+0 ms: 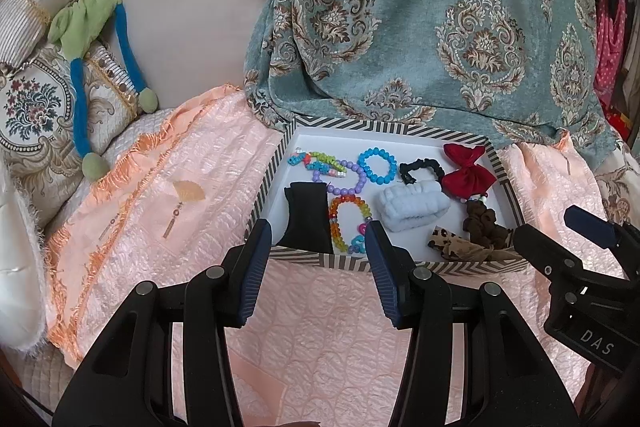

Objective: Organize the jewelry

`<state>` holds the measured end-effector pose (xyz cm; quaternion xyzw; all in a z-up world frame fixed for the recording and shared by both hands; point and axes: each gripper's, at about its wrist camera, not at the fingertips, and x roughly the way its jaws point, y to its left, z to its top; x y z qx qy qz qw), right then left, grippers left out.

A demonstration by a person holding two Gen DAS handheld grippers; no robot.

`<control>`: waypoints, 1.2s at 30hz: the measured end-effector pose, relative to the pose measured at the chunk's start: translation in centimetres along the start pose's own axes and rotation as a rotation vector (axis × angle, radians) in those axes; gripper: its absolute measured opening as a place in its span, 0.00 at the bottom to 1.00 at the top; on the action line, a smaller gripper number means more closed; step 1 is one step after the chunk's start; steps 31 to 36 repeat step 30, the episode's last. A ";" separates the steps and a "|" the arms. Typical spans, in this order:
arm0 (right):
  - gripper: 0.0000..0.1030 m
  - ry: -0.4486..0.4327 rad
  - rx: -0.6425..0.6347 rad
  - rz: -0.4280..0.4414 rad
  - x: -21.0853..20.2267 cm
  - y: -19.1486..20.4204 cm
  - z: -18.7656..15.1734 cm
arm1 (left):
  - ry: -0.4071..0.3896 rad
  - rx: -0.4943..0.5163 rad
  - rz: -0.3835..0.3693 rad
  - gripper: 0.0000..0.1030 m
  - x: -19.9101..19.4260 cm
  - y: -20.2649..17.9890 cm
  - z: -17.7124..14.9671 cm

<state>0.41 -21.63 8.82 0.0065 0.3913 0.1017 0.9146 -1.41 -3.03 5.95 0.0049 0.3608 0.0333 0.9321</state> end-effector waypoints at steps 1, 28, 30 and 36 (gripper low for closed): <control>0.74 0.000 0.000 0.000 0.0 0.0 0.0 | 0.000 0.000 0.001 0.47 0.0 0.0 0.0; 0.74 0.011 -0.015 0.008 0.0 0.2 -0.6 | 0.005 -0.011 -0.023 0.47 0.0 0.0 -0.5; 0.74 0.008 -0.007 0.014 0.0 -0.3 -0.6 | 0.008 -0.010 -0.021 0.47 0.1 0.0 -0.5; 0.74 0.008 -0.007 0.014 0.0 -0.3 -0.6 | 0.008 -0.010 -0.021 0.47 0.1 0.0 -0.5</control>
